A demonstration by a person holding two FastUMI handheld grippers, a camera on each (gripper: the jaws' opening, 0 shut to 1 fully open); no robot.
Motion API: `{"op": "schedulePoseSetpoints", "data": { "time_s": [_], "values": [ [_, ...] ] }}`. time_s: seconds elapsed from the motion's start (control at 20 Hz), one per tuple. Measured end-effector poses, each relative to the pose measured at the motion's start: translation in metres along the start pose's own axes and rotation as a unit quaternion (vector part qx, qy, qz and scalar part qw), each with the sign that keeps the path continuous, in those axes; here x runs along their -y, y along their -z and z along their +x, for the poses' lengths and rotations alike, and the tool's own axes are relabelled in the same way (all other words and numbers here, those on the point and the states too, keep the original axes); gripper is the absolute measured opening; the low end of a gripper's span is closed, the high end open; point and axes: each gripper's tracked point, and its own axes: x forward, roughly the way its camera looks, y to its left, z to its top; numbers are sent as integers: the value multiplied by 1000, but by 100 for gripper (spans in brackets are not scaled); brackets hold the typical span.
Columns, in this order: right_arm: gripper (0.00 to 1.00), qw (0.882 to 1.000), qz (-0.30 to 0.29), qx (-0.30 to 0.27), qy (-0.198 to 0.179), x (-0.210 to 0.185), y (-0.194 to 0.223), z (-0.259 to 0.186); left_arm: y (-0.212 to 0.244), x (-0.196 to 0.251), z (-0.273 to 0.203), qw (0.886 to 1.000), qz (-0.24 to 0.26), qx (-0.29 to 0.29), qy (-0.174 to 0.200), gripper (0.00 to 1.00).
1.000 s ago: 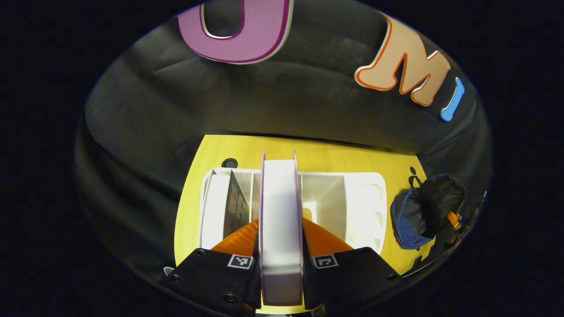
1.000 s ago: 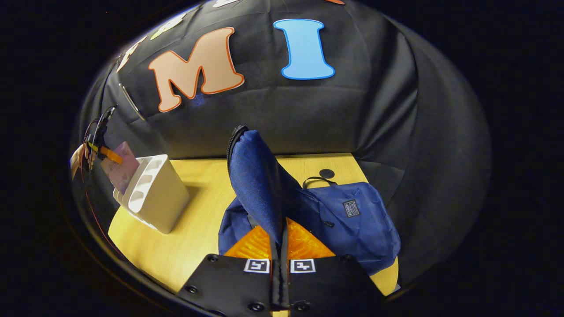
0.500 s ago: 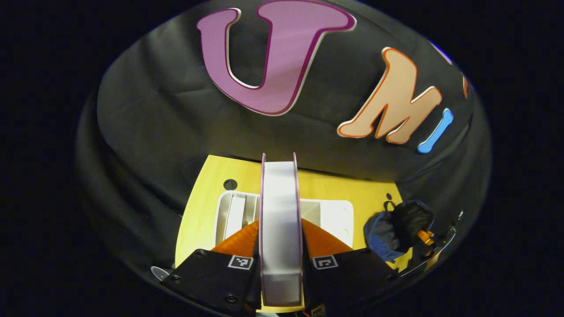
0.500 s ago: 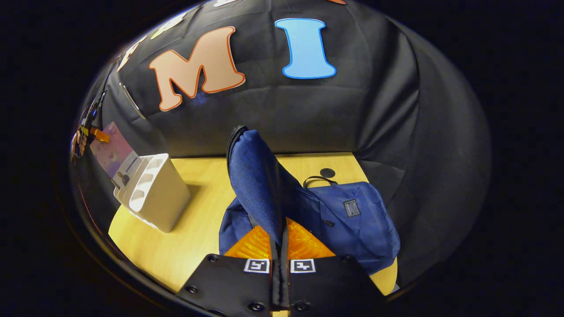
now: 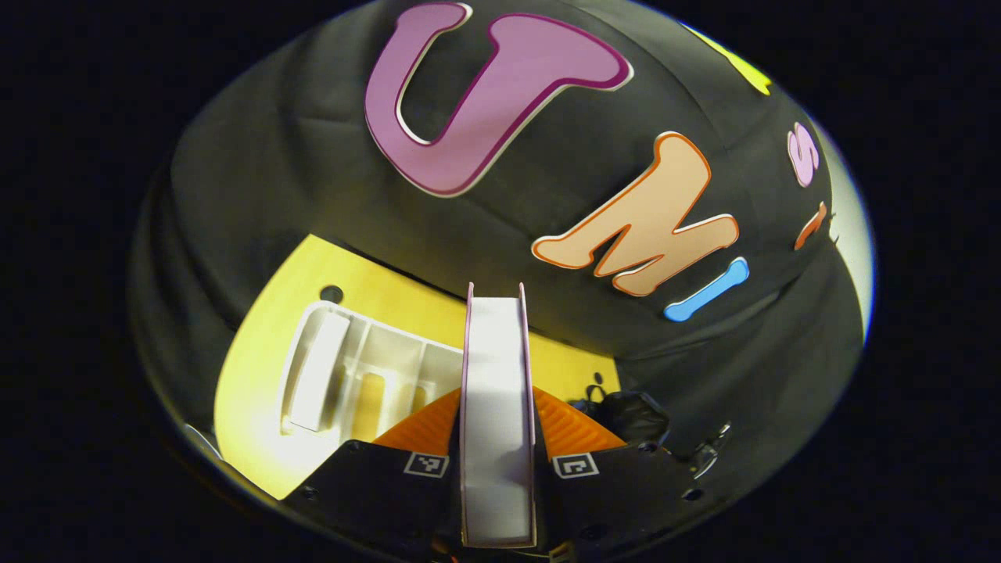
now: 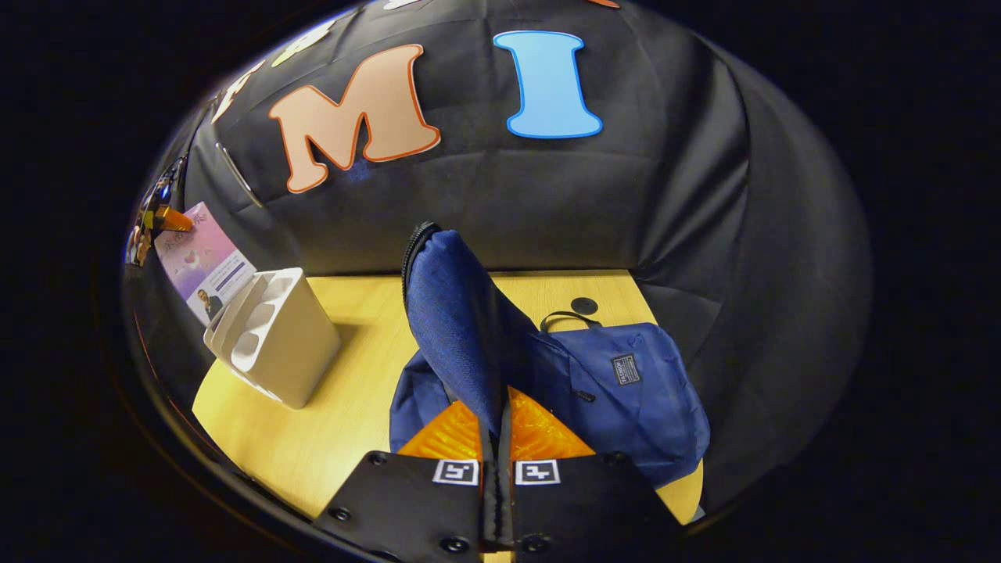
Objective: Open the schoolbag, grab two books from the bookshelf and put them into the schoolbag.
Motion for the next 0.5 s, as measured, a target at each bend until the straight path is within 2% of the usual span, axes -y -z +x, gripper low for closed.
{"op": "schedulePoseSetpoints", "data": {
  "time_s": [0.1, 0.15, 0.2, 0.5],
  "values": [
    [3, 1000, 1, 1, -1, 0, 0, 0, 6, 10, 9, 999, -24, 1, 25, 33],
    [7, 1000, 2, 2, -2, 0, 1, 0, 10, 14, 14, 999, -34, 1, 36, 33],
    [4, 1000, 5, 2, -3, -1, 0, 0, 14, 17, 20, 998, -43, 4, 44, 34],
    [4, 1000, 8, 7, -7, 0, 2, 0, 62, 49, 69, 992, -83, -10, 96, 33]
  ]
}}
